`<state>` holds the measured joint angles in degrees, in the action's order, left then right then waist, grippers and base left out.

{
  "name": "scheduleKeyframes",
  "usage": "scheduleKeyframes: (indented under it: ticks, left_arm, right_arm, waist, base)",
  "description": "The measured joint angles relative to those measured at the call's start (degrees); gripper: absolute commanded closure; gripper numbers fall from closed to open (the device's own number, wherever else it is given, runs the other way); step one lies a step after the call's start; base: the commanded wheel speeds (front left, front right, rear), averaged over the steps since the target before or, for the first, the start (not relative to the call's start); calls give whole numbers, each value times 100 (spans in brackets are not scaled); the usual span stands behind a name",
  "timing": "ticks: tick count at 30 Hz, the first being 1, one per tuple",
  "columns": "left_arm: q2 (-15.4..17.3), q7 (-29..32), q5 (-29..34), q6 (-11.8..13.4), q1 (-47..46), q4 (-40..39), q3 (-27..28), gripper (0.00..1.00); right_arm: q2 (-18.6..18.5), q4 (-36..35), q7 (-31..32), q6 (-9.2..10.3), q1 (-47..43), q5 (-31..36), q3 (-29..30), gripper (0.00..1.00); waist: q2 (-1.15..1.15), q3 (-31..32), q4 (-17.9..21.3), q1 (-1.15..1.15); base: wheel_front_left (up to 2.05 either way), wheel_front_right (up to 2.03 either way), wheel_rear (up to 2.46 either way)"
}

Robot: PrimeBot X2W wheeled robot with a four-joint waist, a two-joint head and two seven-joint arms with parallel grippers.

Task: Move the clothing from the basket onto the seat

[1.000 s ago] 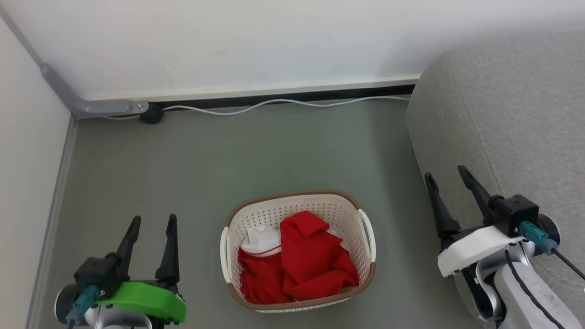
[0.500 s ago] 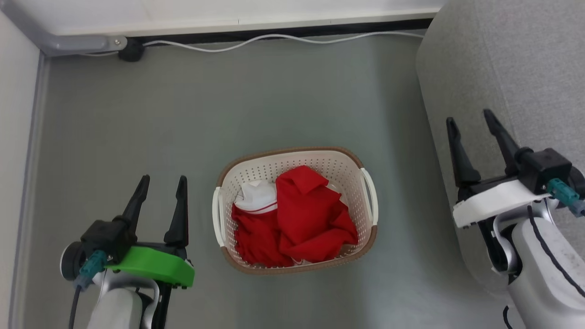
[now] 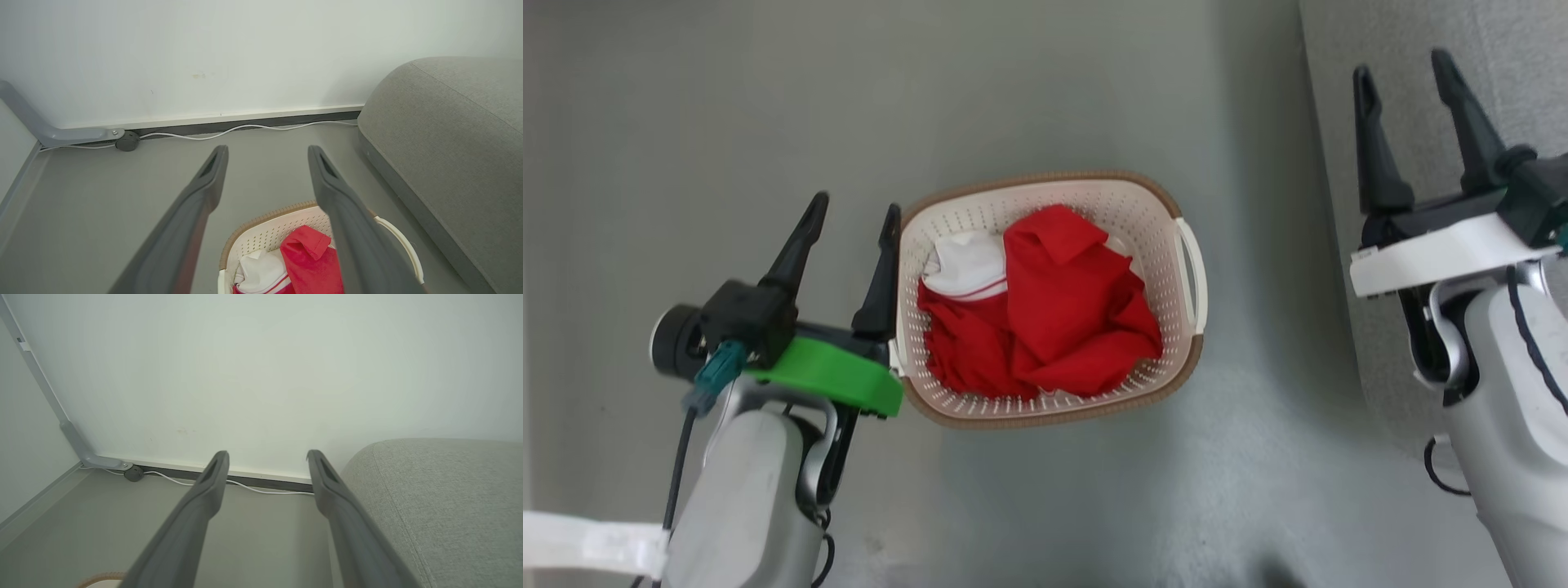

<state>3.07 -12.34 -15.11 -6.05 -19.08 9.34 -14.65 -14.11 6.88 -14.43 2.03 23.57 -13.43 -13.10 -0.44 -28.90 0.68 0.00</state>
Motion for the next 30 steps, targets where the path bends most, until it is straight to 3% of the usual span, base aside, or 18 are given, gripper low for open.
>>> scheduleKeyframes:
  ticks: [11,30]
  left_arm:
    - [-7,593,352,-57,-714,11,-643,0]
    - [153,1849,439,-57,-1446,634,-601,0]
  right_arm:
    - [234,-205,-16,-52,662,40,54,0]
    - [746,-413,-18,-151,1547,82,303,0]
  waist:
    - [0,-809,149,0]
    - [0,-2239,796,0]
  base:
    - [0,0,0]
    - [0,0,0]
